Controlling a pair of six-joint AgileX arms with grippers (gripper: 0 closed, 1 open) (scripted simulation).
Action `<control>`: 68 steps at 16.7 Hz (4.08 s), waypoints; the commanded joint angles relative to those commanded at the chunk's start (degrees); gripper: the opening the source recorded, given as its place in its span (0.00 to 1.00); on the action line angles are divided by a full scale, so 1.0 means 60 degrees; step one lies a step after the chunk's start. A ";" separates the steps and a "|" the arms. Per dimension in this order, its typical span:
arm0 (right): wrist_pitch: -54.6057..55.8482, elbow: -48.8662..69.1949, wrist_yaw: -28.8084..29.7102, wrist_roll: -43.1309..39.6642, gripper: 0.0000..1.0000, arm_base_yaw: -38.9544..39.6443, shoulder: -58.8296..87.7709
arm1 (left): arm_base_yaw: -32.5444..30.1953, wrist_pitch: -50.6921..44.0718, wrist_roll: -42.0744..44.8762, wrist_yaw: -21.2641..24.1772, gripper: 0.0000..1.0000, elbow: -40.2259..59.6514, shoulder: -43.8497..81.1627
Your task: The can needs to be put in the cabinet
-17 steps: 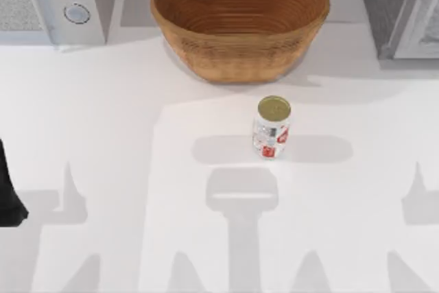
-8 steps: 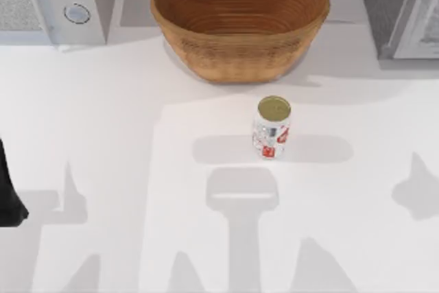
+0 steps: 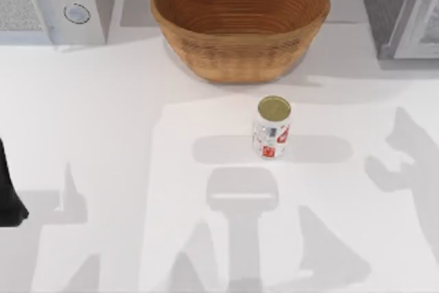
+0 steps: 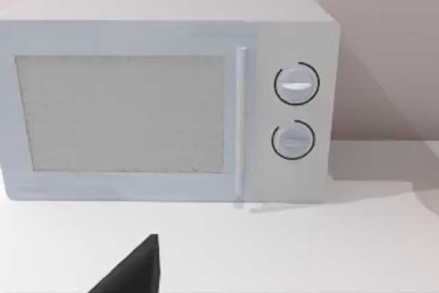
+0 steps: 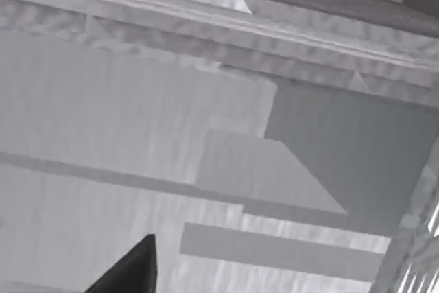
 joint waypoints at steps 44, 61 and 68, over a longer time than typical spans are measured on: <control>1.1630 0.4809 0.6826 -4.2715 1.00 0.6419 1.7065 | 0.0000 0.0000 0.0000 0.0000 1.00 0.0000 0.0000; 1.0404 0.6292 0.5521 -4.2735 0.55 0.5143 1.7289 | 0.0000 0.0000 0.0000 0.0000 1.00 0.0000 0.0000; 1.0404 0.6292 0.5521 -4.2735 0.02 0.5143 1.7289 | 0.0000 0.0000 0.0000 0.0000 1.00 0.0000 0.0000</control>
